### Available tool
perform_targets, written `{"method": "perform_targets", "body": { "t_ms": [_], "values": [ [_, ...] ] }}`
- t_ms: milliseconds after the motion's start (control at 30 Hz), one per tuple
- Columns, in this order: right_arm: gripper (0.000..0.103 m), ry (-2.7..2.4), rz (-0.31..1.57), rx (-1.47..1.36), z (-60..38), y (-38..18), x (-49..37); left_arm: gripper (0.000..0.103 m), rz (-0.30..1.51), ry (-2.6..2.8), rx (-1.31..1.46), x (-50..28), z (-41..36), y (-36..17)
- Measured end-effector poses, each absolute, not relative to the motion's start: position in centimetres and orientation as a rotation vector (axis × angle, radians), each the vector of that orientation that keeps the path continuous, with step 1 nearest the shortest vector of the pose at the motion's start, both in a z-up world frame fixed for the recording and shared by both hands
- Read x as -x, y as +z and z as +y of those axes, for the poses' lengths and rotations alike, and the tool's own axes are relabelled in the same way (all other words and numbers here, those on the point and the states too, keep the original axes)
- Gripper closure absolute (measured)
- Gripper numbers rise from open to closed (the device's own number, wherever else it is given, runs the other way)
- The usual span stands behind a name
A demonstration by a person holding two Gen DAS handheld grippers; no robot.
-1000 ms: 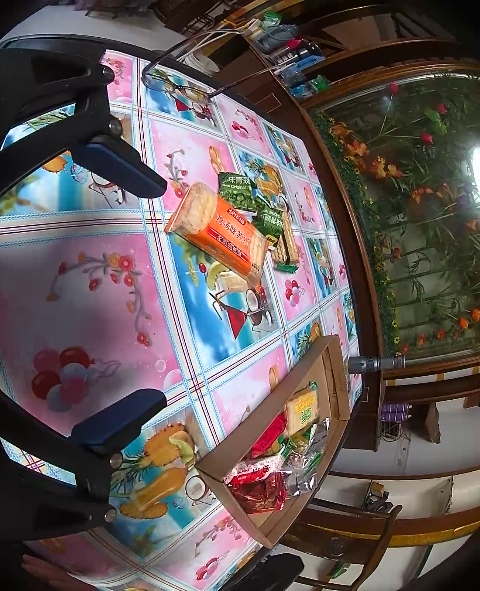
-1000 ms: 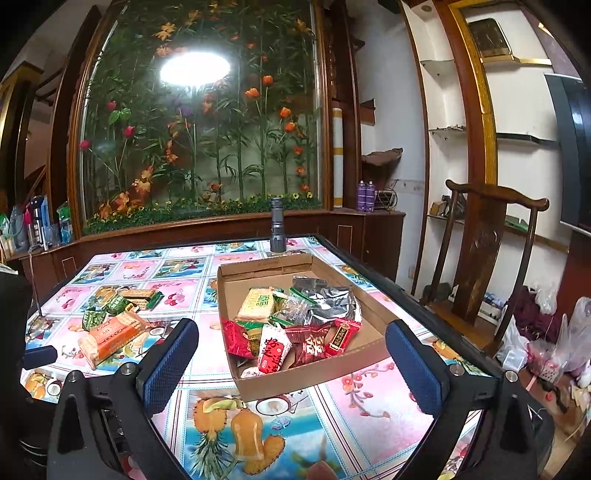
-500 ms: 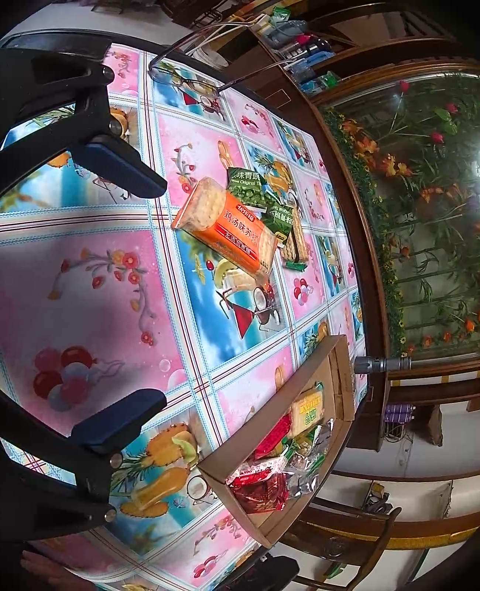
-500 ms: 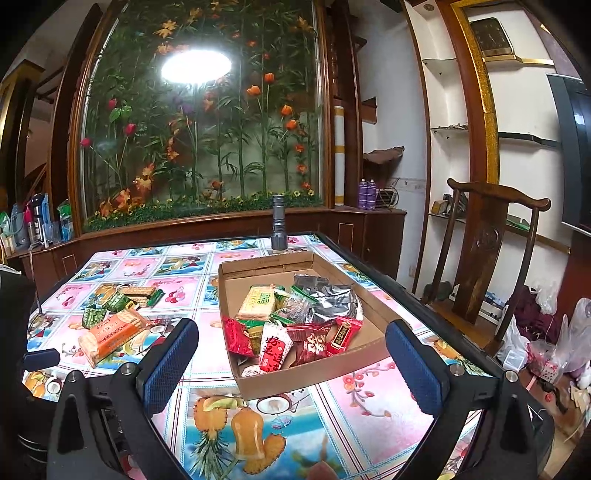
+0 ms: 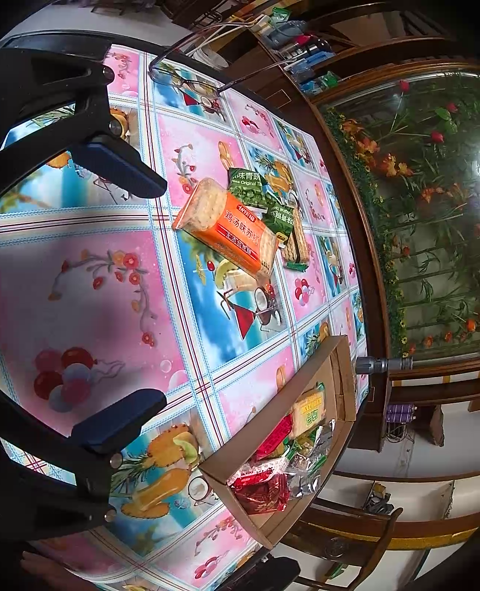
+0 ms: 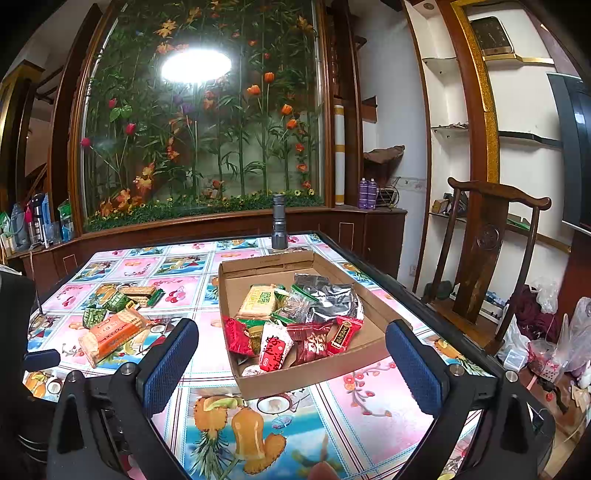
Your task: Organize snacks
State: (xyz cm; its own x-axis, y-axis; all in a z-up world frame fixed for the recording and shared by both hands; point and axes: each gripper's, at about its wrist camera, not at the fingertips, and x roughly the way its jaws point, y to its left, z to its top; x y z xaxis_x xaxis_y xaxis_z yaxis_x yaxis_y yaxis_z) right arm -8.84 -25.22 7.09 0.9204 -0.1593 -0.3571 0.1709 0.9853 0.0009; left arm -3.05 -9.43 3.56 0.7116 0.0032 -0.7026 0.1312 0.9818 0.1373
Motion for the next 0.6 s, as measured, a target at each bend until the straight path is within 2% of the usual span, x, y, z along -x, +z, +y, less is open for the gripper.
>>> {"method": "perform_targets", "body": {
  "t_ms": [600],
  "values": [
    [0.001,-0.167,0.37,-0.033,-24.98,6.92,8.72,0.0,0.783,-0.042,-0.213,3.41,-9.51,3.61]
  ]
}}
